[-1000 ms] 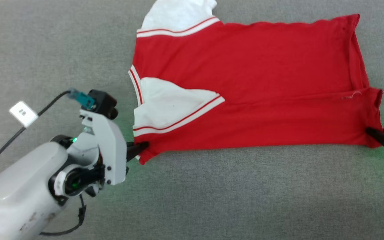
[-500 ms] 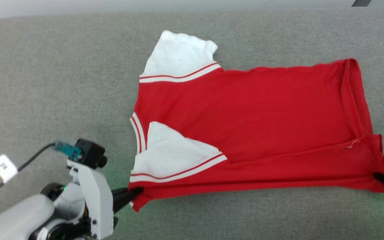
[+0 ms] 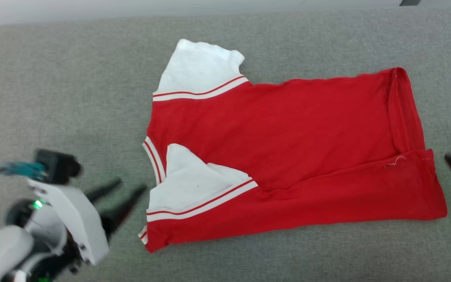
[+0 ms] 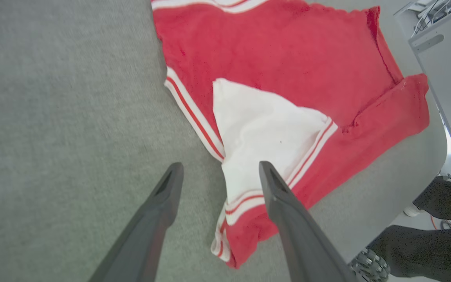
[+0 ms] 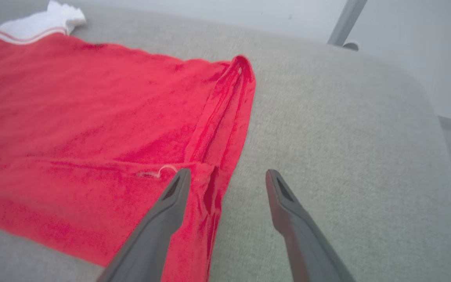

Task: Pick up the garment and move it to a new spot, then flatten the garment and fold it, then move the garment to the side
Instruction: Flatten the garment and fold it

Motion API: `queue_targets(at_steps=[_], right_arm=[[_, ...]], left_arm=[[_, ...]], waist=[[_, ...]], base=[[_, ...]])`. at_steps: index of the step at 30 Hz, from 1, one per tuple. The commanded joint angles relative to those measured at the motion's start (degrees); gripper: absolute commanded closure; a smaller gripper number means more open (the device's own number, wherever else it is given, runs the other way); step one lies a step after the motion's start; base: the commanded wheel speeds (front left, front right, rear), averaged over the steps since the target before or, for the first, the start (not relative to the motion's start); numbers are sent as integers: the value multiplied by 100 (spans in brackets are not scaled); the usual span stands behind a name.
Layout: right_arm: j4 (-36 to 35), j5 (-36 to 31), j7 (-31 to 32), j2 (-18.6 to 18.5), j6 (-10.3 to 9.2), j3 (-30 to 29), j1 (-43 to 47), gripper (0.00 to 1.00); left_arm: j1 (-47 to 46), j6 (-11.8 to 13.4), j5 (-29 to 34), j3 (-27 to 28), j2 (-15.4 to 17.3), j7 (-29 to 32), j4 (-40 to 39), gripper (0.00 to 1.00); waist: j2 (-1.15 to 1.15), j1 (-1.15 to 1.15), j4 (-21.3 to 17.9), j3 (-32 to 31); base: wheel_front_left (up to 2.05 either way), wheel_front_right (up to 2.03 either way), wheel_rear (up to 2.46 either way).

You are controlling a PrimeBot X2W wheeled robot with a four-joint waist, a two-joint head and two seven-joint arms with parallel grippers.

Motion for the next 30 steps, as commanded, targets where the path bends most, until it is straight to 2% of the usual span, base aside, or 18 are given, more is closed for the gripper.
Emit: queue_targets(at_steps=[1,2,4,7,10,15,23,29,30], right_arm=[[-5,-234,-193,193,-10,-216,32,0],[-31,-432,-361,337,-10,-336,-4,0],[-51,-753,-715,739,-10,-599,-162,0],[-28,-1220,-1229,1382,-10,-833,-396,0],[64,-1617,-1687,1944,-11,-795,-720,0],[404,-1865,-2266,2676,-11,-553,-1220,0],[891,-1754,-2578,3248,-10,-558,-1549,0],[907,-1764,-2600,3382,-10,-651,-1534,0],[890,-1769,-2600,3405,-10,-653,-1521,0]], left_arm=[[-48,59,114,114,30,-182,31,0],[-92,79,150,174,7,-295,73,0],[-211,-67,200,258,-143,-464,150,0],[-519,-156,315,459,-306,-711,630,0],[-963,-250,567,541,-547,-844,1269,0],[-1861,-396,954,549,-719,-599,2352,0],[-3243,-494,1580,356,-1209,-152,4022,0],[-3749,-615,1598,16,-1416,935,4950,0],[-3820,-571,1565,11,-1429,1092,5070,0]], waist=[[0,0,-75,63],[0,0,-110,93],[0,0,-203,159],[0,0,-419,284],[0,0,-749,447],[0,0,-1349,716],[0,0,-2000,882],[0,0,-2183,852],[0,0,-2208,859]], base=[[0,0,0],[0,0,0],[0,0,0],[0,0,0],[0,0,0],[0,0,0],[0,0,0],[0,0,0],[0,0,0]])
